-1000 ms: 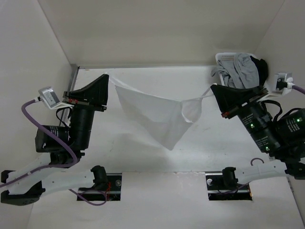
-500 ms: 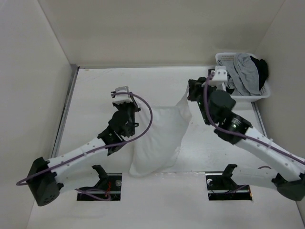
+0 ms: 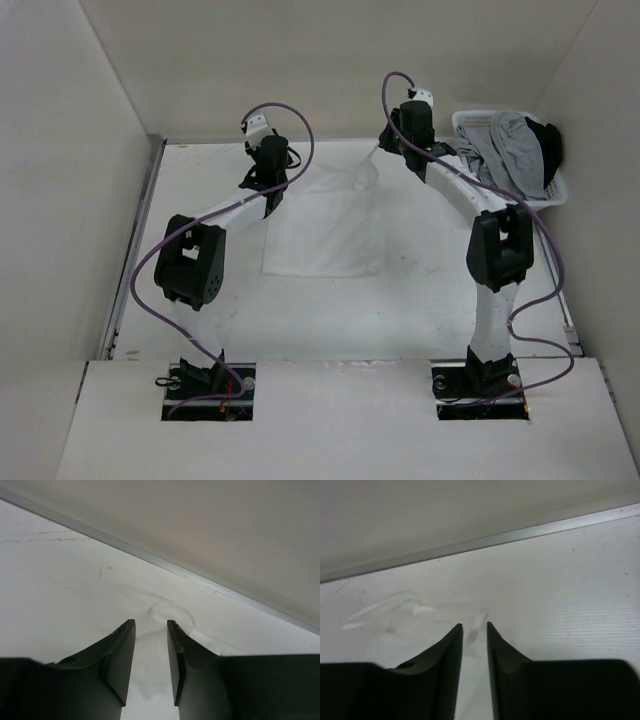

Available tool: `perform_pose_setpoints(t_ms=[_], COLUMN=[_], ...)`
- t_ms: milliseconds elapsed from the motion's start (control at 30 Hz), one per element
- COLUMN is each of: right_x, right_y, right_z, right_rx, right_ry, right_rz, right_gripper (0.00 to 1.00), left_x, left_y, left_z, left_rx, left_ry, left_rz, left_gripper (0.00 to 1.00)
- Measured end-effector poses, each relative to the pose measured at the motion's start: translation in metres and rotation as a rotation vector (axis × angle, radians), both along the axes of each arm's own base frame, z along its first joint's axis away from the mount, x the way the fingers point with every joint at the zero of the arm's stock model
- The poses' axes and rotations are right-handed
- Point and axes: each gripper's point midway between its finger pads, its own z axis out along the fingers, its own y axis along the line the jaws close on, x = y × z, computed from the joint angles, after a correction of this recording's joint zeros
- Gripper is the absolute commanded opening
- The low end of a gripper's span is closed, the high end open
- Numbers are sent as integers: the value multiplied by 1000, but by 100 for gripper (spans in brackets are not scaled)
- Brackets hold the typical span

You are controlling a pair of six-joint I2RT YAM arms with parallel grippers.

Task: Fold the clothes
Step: Flatten the tank top out

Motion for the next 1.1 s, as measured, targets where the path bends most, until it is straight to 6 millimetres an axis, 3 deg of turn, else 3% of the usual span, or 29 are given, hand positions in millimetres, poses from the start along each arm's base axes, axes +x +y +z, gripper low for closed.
perform_pose_setpoints(t_ms=[67,167,267,300,333,433,533,567,600,667,833,967,1100], right_x=[0,-15,-56,-73,-89,-137,-174,-186,-197,-215,-247,-267,-280], right_y=[-2,-2,-5,-5,-5,5,20,24,26,24,12,4,-4], right_z=[3,10,6,3,-1,-19,-43,-52,-59,-67,-56,-61,-92], right_rx=[13,32,52,63,70,96,111,116,120,136,212,247,239], right_ry=[1,-16,-5,-3,-1,21,48,58,68,75,29,18,81], right_rz=[6,24,39,45,54,95,155,174,189,200,189,174,149], right_gripper=[46,50,27,6,0,0,20,19,12,0,1,0,1], left_x=[-1,-18,-54,-69,-85,-128,-170,-180,-189,-199,-206,-213,-222], left_y=[-1,-2,2,4,8,16,30,33,36,39,39,37,36], left_z=[-8,-17,-38,-47,-56,-82,-105,-109,-111,-109,-107,-128,-154], left_rx=[-8,-25,-41,-52,-63,-100,-134,-148,-164,-198,-242,-246,-239], left_ry=[21,38,89,108,130,190,249,262,273,281,302,374,463], left_rz=[-10,-23,-32,-32,-32,-45,-50,-53,-57,-68,-96,-108,-115], left_gripper=[41,36,29,27,25,21,21,21,21,27,34,34,32])
